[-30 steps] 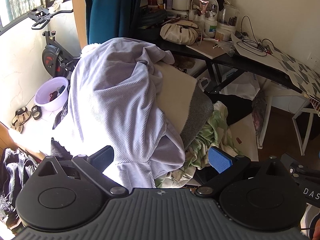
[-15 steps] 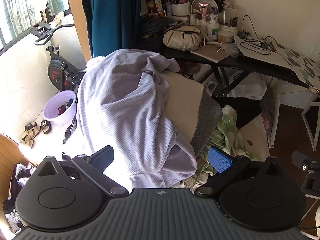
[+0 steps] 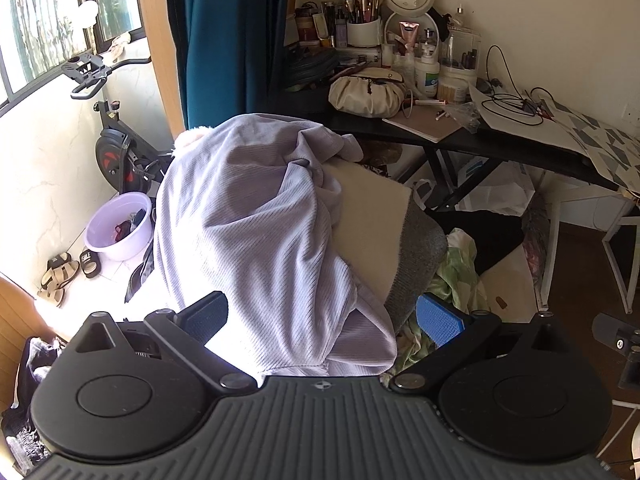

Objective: Fold clothes
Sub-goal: 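Approach the lavender ribbed garment on the clothes pile with both tools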

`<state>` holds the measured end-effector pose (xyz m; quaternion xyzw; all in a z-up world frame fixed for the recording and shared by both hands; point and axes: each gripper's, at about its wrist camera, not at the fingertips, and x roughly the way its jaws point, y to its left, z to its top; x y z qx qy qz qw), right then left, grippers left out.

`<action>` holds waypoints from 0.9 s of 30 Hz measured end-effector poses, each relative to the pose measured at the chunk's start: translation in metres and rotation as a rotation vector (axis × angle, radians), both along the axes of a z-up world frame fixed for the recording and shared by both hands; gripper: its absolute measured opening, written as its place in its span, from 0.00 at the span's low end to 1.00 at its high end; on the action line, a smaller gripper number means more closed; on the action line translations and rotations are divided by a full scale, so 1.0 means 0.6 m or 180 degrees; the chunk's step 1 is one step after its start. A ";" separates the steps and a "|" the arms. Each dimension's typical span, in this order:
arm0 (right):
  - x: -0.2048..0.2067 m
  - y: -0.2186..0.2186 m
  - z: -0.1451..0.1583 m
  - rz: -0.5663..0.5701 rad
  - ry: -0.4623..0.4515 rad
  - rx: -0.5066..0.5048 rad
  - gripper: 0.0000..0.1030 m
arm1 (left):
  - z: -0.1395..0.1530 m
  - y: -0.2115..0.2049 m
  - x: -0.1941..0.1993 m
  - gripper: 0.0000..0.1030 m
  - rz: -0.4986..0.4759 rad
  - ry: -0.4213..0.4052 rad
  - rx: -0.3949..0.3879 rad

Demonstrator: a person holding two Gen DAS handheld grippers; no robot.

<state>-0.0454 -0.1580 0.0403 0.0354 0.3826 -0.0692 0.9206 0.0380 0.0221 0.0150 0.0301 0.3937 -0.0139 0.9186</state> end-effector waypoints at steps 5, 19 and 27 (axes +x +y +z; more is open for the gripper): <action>0.001 -0.001 -0.006 0.0003 0.0000 -0.0031 0.99 | -0.008 0.002 0.003 0.99 -0.0039 0.0085 -0.0113; 0.003 -0.030 -0.056 0.0143 0.0011 -0.0033 0.99 | -0.029 0.008 0.019 0.99 0.0229 0.0113 -0.0069; 0.008 -0.082 -0.075 0.0113 -0.0109 -0.0056 0.99 | 0.004 0.005 0.018 1.00 0.0330 -0.0251 0.0124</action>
